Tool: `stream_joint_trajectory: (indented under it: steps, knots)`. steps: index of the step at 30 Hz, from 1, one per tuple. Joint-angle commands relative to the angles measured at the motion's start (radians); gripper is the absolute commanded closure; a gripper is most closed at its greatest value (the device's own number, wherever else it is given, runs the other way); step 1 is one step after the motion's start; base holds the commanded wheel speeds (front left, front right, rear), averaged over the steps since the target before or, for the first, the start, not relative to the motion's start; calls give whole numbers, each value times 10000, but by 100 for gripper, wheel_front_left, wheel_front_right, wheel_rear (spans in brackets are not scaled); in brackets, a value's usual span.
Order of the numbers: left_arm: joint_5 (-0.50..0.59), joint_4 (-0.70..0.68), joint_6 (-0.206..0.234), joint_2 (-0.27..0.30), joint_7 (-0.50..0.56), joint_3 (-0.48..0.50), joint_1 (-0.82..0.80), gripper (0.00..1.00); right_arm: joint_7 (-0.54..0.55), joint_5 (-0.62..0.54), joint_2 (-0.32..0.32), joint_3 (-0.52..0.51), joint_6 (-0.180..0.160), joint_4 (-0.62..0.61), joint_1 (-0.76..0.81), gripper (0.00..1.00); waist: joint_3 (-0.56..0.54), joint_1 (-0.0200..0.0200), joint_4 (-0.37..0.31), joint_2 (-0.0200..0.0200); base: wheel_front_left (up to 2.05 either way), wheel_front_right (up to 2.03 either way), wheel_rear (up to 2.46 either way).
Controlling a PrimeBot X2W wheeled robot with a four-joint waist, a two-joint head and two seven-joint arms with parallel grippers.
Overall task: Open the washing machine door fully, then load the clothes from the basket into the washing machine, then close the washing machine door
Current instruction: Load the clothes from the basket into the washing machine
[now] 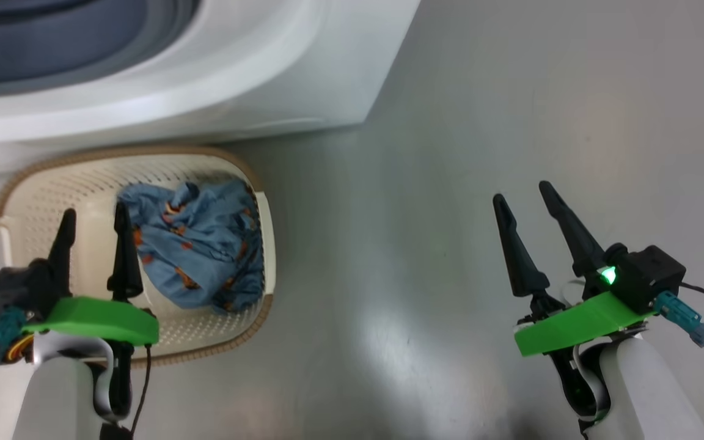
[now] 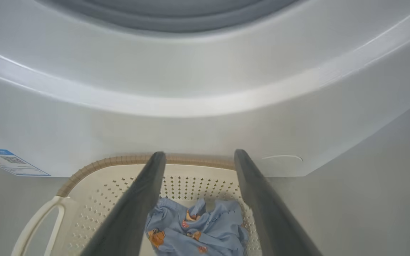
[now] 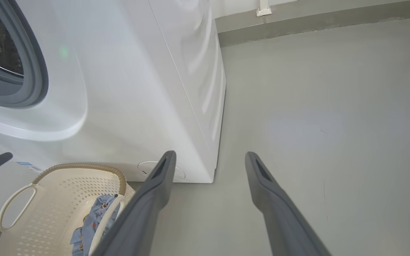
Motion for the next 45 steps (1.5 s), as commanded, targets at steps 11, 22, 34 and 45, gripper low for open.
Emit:
stream_joint_trajectory:
  steps: [11, 22, 34, 45]
  knots:
    - [69, 2287, -372, 815, -55, 206, -1107, 0, -49, -71, 197, 391, 98, -293, -233, 0, 1304, 0, -825, 0, 0, 0, 0]
    - [-588, 5011, -488, 1516, 445, 46, -2355, 0, -49, 73, 335, 534, 98, -348, -346, 0, 2151, 0, -1440, 0, 0, 0, 0]
    - [-1877, 6486, -508, 2239, 2416, -202, -3721, 0, -49, 581, 370, 876, 98, -439, -464, 0, 2817, 0, -1919, 0, 0, 0, 0]
    - [-2730, 7203, -508, 2599, 3865, 191, -4570, 0, -49, 991, 372, 1106, 98, -538, -444, 0, 3193, 0, -2275, 0, 0, 0, 0]
